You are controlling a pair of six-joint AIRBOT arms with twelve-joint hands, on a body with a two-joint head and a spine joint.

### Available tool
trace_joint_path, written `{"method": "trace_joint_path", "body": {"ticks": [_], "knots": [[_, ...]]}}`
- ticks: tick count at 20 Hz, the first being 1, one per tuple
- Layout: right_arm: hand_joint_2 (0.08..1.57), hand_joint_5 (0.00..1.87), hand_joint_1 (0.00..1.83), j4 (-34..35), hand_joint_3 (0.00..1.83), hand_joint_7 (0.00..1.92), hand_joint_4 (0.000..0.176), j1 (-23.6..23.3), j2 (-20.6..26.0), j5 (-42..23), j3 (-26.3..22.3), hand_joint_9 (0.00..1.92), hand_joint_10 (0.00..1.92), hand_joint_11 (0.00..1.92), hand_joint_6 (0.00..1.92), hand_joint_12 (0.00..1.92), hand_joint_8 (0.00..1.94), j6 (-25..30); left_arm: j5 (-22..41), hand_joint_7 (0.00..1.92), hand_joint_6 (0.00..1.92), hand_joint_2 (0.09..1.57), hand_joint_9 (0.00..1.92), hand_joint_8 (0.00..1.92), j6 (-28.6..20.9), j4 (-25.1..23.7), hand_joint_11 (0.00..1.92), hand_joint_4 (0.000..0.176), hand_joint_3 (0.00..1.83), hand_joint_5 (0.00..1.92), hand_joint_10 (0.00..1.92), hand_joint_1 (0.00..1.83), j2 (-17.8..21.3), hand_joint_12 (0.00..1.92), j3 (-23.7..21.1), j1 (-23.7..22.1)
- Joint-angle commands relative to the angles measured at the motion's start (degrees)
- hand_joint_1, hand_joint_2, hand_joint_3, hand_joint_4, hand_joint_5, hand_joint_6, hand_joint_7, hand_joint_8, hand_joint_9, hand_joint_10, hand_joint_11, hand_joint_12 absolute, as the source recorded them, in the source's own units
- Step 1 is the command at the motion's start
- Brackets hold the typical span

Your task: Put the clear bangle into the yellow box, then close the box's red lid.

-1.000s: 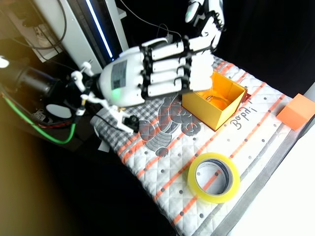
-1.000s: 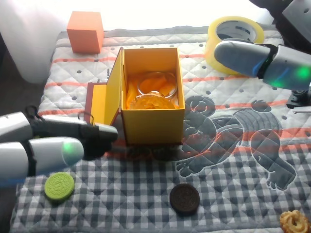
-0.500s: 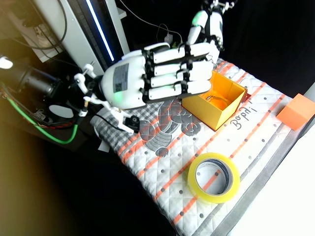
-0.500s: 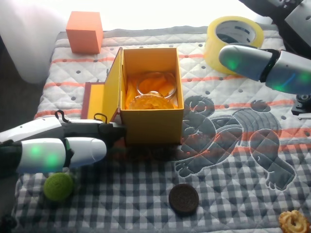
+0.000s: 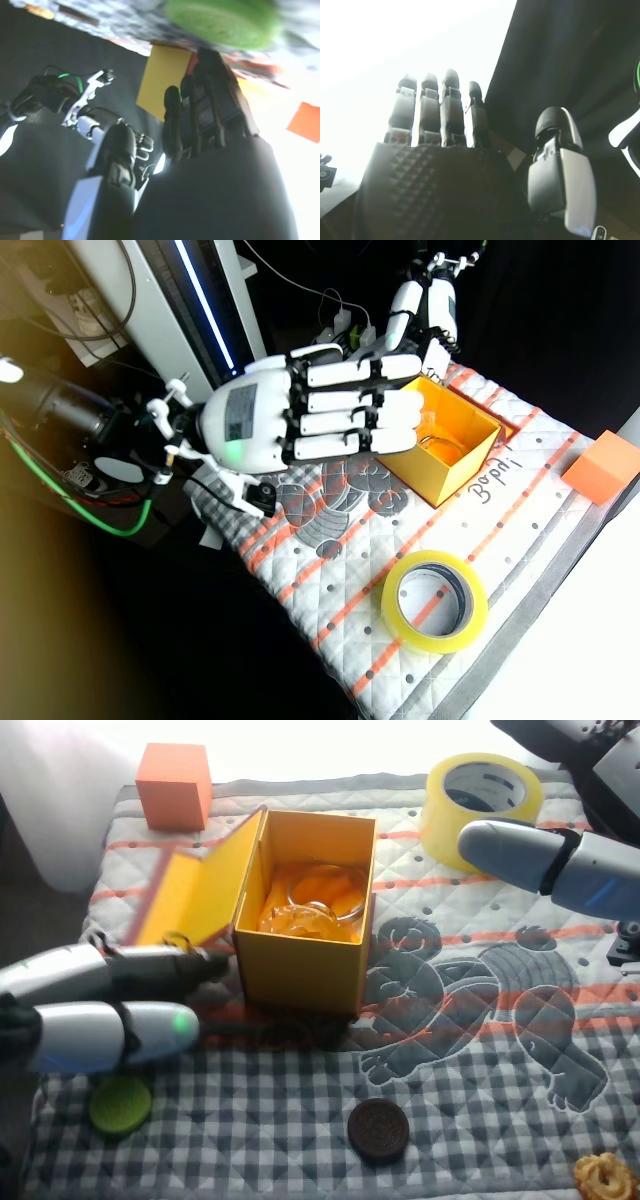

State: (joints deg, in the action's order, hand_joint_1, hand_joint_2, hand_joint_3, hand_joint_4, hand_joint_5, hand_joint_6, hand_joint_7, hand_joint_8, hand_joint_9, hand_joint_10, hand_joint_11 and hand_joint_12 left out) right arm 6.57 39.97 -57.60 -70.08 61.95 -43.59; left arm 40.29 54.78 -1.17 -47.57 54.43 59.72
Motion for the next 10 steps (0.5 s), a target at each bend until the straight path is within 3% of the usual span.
{"method": "trace_joint_path", "body": {"ticks": [1, 6, 8, 10], "knots": [[1.15, 0.17, 0.14, 0.07, 0.00, 0.29, 0.063, -0.16, 0.43, -7.05, -0.18, 0.11, 0.01, 0.00, 0.00, 0.00, 0.02, 0.22, 8.03, 0.19, 0.00, 1.36, 0.20, 0.00, 0.43, 1.33, 0.15, 0.000, 0.00, 0.20, 0.00, 0.35, 0.73, 0.42, -0.43, -0.04], [1.15, 0.17, 0.15, 0.50, 0.00, 0.29, 0.055, 0.09, 0.41, -7.10, -0.18, 0.10, 0.00, 0.00, 0.00, 0.00, 0.01, 0.22, 12.21, 0.17, 0.00, 1.35, 0.21, 0.00, 4.26, 6.39, 0.15, 0.000, 0.00, 0.16, 0.00, 0.32, 3.12, 0.38, -0.91, 0.52], [1.14, 0.18, 0.14, 0.90, 0.00, 0.30, 0.080, 0.37, 0.42, -7.33, -0.18, 0.11, 0.01, 0.00, 0.00, 0.00, 0.01, 0.22, 14.95, 0.11, 0.00, 1.35, 0.14, 0.00, 5.14, 8.45, 0.10, 0.000, 0.00, 0.09, 0.00, 0.33, 3.21, 0.27, -0.71, 0.49], [1.15, 0.18, 0.13, 1.32, 0.00, 0.32, 0.080, 0.45, 0.42, -7.61, -0.17, 0.12, 0.01, 0.00, 0.00, 0.00, 0.01, 0.22, 18.44, 0.11, 0.00, 1.36, 0.14, 0.00, 5.24, 9.91, 0.12, 0.000, 0.00, 0.11, 0.00, 0.24, 2.51, 0.27, -0.11, -0.70]]}}
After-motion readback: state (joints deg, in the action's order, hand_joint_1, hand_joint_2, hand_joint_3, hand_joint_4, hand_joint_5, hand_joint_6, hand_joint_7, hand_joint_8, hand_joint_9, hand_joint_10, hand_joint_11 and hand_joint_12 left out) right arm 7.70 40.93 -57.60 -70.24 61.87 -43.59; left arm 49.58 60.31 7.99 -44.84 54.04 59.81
